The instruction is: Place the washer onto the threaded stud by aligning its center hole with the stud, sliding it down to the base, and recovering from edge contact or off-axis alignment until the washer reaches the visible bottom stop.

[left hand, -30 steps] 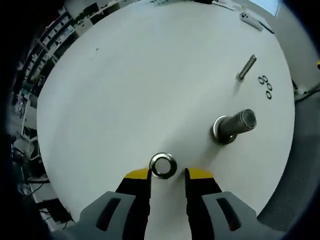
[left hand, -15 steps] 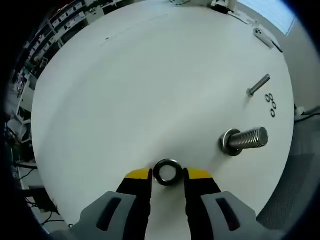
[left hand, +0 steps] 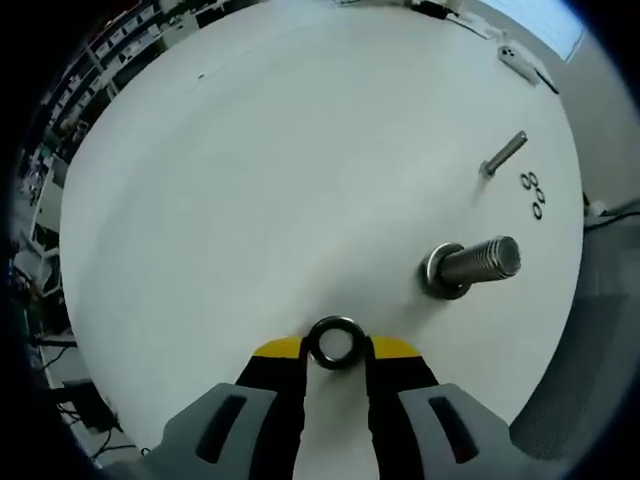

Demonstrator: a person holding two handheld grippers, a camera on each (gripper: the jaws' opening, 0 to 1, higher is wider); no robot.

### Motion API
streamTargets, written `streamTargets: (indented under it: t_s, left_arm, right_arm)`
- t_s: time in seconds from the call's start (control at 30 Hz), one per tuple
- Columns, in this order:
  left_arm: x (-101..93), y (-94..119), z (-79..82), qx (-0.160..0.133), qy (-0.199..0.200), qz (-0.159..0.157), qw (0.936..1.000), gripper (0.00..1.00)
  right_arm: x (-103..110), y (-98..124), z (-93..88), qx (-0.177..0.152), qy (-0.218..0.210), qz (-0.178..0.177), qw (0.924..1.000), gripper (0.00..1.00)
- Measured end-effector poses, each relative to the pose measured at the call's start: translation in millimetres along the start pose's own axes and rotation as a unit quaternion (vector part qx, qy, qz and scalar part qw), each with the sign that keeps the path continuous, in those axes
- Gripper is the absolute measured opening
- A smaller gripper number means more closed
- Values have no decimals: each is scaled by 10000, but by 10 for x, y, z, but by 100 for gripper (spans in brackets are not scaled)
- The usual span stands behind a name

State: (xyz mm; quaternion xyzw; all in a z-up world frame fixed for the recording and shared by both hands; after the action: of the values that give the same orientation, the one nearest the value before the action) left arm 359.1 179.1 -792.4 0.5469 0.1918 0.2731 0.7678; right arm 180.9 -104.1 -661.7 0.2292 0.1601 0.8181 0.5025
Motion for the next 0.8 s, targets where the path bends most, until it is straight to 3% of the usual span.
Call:
streamTargets:
  t_s: [0.13,0.3,0.8]
  left_arm:
    - [-80,21,-73,91,-187,-81,9998,21]
    - [-83,41,-149,175,-21,-167,9997,21]
    - [-120,14,-147,221,-249,-117,9994,28]
  right_arm:
    - [0,1,3,-8,-4,0,10000,33]
    - [6,-2,3,-1,9,20,10000,33]
    - [-6,1,3,-6,-9,-15,10000,33]
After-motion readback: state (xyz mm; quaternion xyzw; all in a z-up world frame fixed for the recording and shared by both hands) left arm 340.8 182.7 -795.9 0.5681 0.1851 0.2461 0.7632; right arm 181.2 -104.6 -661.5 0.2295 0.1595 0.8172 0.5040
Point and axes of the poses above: the point that each gripper's makers call its tool centre point, and the gripper's own axes: y roughly backward along the fingers, x roughly to its left, z roughly out of its top, the point moved 4 cm from there along y, roughly backward along the fingers, and after that the axes turned 7 degrees about -x, right-handed, at the moved point
